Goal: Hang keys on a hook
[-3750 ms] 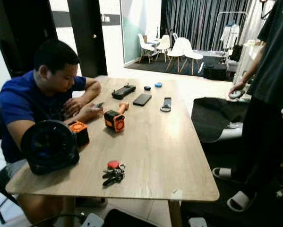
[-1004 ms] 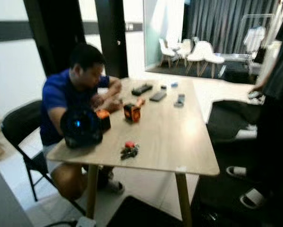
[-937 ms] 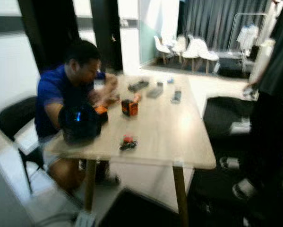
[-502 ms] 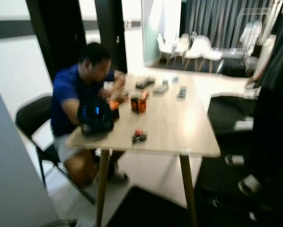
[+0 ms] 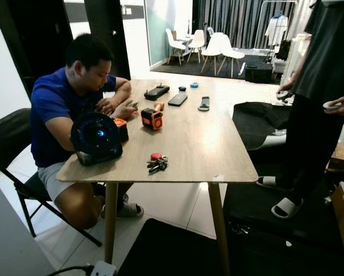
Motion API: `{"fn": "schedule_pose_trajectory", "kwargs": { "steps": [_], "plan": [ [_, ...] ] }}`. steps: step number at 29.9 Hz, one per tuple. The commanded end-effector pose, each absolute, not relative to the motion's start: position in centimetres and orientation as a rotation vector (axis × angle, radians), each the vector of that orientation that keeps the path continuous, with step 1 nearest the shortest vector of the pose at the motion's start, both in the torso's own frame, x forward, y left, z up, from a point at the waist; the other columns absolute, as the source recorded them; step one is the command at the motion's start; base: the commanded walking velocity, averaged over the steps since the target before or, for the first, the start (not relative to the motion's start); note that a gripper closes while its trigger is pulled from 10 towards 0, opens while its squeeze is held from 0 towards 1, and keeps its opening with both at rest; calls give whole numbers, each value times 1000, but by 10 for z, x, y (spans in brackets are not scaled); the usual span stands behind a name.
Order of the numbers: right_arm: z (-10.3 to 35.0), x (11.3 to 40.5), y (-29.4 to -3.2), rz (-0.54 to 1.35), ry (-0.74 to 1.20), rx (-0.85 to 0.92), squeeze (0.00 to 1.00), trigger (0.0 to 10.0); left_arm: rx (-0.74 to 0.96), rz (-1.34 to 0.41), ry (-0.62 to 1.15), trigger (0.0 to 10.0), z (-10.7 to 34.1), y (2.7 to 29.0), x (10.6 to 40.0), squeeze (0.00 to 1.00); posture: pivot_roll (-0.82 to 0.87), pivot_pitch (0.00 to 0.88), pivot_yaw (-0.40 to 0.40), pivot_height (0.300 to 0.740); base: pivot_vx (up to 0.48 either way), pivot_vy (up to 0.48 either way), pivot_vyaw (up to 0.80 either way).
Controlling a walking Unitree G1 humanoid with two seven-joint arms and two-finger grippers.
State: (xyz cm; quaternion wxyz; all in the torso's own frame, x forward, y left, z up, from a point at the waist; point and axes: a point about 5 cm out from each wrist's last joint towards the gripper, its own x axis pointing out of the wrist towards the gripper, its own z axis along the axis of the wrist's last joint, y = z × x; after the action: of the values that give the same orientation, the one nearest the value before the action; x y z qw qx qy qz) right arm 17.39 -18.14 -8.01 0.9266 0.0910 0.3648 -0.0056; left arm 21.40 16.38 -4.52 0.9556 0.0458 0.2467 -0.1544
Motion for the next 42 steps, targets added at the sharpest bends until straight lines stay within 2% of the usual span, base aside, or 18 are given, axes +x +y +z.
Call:
{"fn": "schedule_pose_trajectory", "kwargs": {
  "steps": [1,28,38,42],
  "plan": [
    [-81,172,-182,-11,753,182,0,10000,95,-312,511,10000,-48,166,209,0,69,35,6,740,0,0,0],
    [-81,172,-181,-6,756,177,0,10000,100,-303,489,10000,-44,168,213,0,67,31,13,740,0,0,0],
    [-81,172,-182,-9,755,176,0,10000,97,-308,492,10000,-45,167,211,0,66,35,13,740,0,-471,0],
    [-81,173,-182,-10,756,175,0,10000,94,-295,503,10000,-46,168,211,0,66,34,13,740,0,-80,0]
  ]
}}
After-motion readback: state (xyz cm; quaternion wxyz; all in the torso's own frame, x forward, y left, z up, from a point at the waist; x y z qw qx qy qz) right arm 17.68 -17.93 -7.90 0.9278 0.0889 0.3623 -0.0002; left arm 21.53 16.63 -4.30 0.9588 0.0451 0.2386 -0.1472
